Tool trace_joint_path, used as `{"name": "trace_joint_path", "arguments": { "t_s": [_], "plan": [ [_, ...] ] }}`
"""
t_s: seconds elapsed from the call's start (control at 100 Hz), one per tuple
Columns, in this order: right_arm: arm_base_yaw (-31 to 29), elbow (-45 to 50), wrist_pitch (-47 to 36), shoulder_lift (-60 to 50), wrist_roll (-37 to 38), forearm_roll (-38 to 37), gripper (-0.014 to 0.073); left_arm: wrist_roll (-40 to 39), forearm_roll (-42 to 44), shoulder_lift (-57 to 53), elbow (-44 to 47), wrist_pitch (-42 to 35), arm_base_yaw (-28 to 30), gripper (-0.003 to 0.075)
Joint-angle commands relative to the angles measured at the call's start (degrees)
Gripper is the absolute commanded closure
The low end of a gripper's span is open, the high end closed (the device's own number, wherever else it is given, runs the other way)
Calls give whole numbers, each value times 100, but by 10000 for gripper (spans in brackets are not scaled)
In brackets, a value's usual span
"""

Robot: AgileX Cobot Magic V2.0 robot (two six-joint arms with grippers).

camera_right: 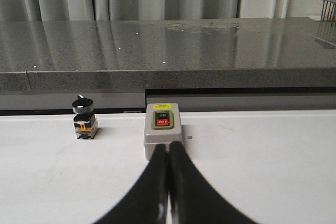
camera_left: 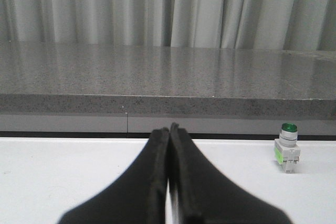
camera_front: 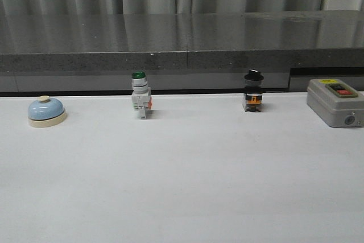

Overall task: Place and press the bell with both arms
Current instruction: 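Move the open left gripper above the light-blue service bell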

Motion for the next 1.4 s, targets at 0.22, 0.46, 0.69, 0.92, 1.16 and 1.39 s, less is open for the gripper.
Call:
{"name": "trace_joint_path", "arguments": {
  "t_s": [0.22, 0.46, 0.69, 0.92, 1.16, 1.39],
  "plan": [
    [-29, -81, -448, -71, -14, -35, 654, -53, -42, 522, -884, 8, 12, 741],
    [-29, -81, -448, -71, -14, -35, 654, -42, 0, 1726, -1830, 49, 1, 741],
    [-29, -81, -448, -71, -14, -35, 654, -33, 32, 3261, -2861, 574, 1, 740],
    [-29, -81, -448, -71, -14, -35, 654, -8, 39, 4833, -3947, 1247, 1, 584],
    [-29, -81, -448, -71, -14, -35, 654, -8, 39, 6275, -4934, 1635, 1, 124],
    [-29, -81, -448, -71, -14, -35, 654, -8, 0, 7691, -6036, 2135, -27, 103]
  ]
}}
